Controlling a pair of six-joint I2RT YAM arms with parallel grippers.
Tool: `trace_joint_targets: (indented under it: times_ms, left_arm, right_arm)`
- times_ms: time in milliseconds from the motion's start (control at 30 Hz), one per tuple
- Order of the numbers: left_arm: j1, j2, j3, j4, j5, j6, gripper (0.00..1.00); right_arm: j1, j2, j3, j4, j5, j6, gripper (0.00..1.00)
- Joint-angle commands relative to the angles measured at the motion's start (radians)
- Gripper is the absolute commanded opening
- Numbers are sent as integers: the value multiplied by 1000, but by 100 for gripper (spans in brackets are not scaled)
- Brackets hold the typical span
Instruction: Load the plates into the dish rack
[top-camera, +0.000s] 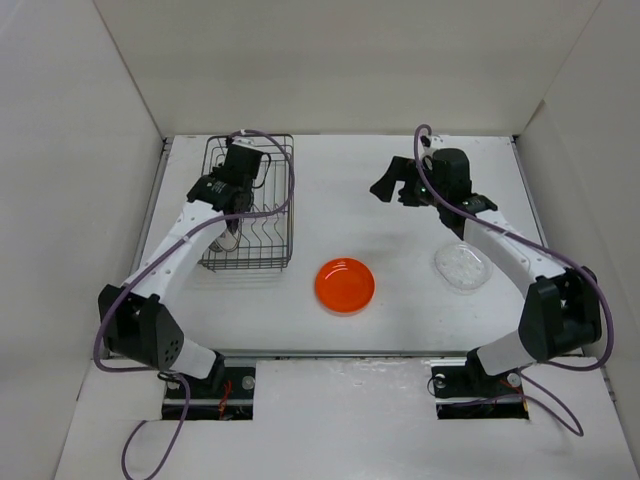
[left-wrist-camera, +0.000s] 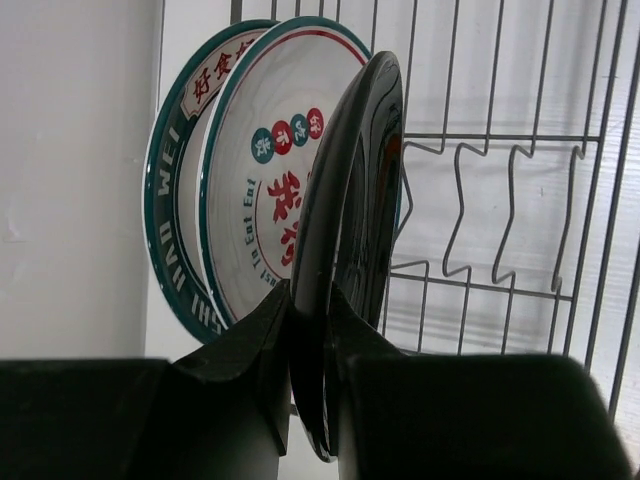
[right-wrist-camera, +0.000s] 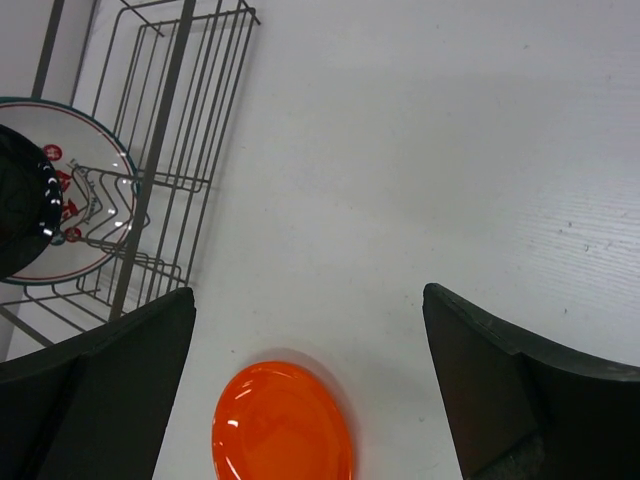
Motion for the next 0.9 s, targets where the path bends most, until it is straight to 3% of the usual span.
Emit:
trace_joint_targets:
  times_ms: [0,533,567,667,700,867]
  left_arm:
    - [34,1,-8,77,14,-22,0]
    - [91,127,-19,100,208,-12,2]
    - [91,138,-28,100,208,-12,15]
    - [91,138,-37,100,218,-12,33]
    - [91,138,-37,100,218,-12,44]
    - [91,99,-37,79,272,7,69]
  right_arm:
    - [9,-56,18,-5,22,-30,100]
    - [-10,-67,-1,-27,13,-69,100]
    - [-10,-55,-1,-45,0,-98,100]
    - [-10,-23,14,-133,0,-158,100]
    - [-10,3,15,-155,0,-200,100]
    - [1,13,-139,-113,-116,-207,100]
